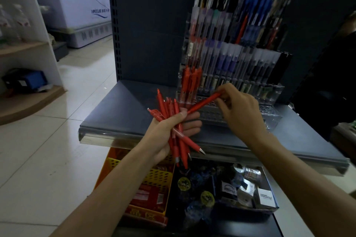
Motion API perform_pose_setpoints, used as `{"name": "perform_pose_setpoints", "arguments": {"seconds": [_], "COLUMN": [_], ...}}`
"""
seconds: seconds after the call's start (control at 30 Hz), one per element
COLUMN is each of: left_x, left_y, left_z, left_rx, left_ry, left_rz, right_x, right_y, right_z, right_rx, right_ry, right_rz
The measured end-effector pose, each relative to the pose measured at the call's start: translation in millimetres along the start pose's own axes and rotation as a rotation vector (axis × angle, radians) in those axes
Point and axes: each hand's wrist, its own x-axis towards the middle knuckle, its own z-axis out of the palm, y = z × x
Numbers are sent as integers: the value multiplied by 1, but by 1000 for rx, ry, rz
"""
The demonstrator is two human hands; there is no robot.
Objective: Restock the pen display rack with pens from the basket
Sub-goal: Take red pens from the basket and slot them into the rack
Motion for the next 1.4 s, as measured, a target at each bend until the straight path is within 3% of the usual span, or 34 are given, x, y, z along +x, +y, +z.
{"name": "perform_pose_setpoints", "arguments": {"seconds": [0.1,0.23,0.5,0.63,0.83,1.03,1.27,1.4], "left_x": [0,1,5,3,1,3,3,4], "left_y": [0,-2,-1,2,5,1,-4,-6], "left_z": [-2,-5,-8,-7,-10,-9,-7,-10], "left_rx": [26,111,227,215,236,261,301,342], "left_ry": [-9,-21,15,-20,-26,-34,-39,17], "left_rz": [14,45,86,98,72,94,96,156], "right_x": [2,9,34,38,37,37,24,7], "right_y": [-1,-11,-19,-18,-21,-23,-25,-33], "right_z": [4,7,16,26,37,38,32,22], "right_rx": [70,364,451,415,159,73,82,291], "right_ry": [31,-2,-9,-23,-188,-226,-244,-153], "right_rz": [101,301,454,475,401,494,406,366]}}
